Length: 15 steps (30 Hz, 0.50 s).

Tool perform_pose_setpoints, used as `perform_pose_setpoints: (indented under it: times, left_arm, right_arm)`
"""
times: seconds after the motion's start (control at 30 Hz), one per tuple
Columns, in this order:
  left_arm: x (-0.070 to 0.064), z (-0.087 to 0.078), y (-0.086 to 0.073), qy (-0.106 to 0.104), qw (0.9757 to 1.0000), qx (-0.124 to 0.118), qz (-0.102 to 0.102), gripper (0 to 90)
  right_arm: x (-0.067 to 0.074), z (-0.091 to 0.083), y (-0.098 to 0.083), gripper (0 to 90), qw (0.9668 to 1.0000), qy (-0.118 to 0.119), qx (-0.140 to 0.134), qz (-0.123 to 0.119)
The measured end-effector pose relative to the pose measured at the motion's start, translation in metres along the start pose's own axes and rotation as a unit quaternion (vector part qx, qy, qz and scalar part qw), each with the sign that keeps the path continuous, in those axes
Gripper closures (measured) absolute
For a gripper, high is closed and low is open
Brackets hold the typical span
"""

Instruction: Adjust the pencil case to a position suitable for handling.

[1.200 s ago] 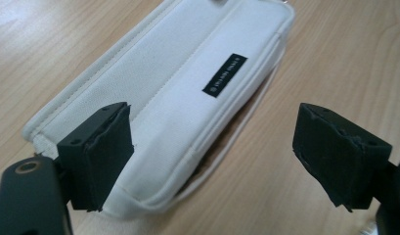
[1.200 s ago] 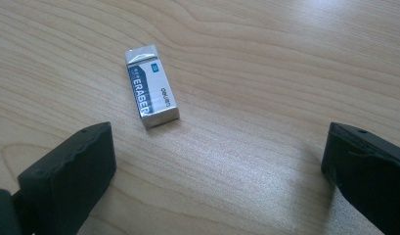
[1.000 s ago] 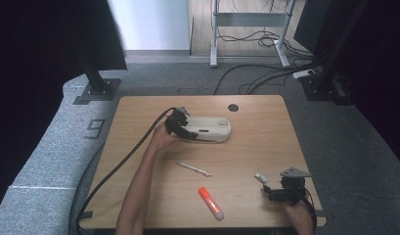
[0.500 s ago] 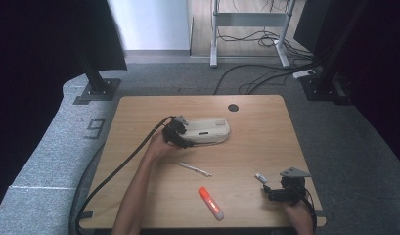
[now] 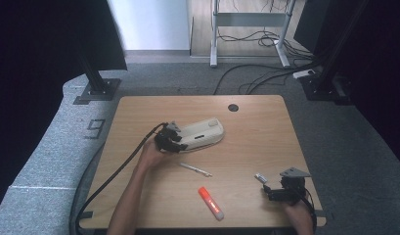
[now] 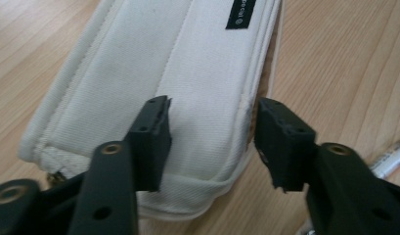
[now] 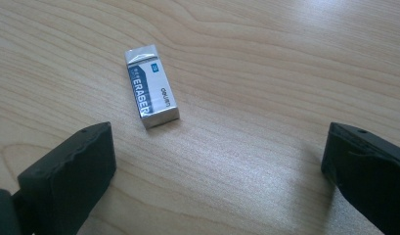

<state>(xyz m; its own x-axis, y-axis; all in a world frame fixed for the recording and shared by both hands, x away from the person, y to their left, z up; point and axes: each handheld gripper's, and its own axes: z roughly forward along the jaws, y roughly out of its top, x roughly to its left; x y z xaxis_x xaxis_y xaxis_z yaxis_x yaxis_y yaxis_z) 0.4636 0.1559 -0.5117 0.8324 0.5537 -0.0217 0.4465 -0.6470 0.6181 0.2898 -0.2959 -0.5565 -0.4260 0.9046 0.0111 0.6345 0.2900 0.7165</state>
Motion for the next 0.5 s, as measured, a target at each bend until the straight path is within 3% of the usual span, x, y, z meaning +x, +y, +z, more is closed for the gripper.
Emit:
perform_pose_setpoints:
  times: [0.2,0.4,0.5]
  left_arm:
    - [-0.01,-0.005,-0.011,0.01,0.9999,-0.011,0.002,54.7]
    - [-0.02,-0.007,-0.014,0.044,0.9988,-0.009,0.019,63.6]
    - [-0.02,-0.011,-0.013,0.049,0.9985,-0.015,0.02,69.5]
  right_arm:
    - [0.0,0.0,0.0,0.0,1.0,0.0,0.0,0.001]
    - [0.001,0.0,0.0,0.0,1.0,-0.002,0.0,0.002]
    - [0.001,0.0,0.0,0.0,1.0,-0.002,0.0,0.003]
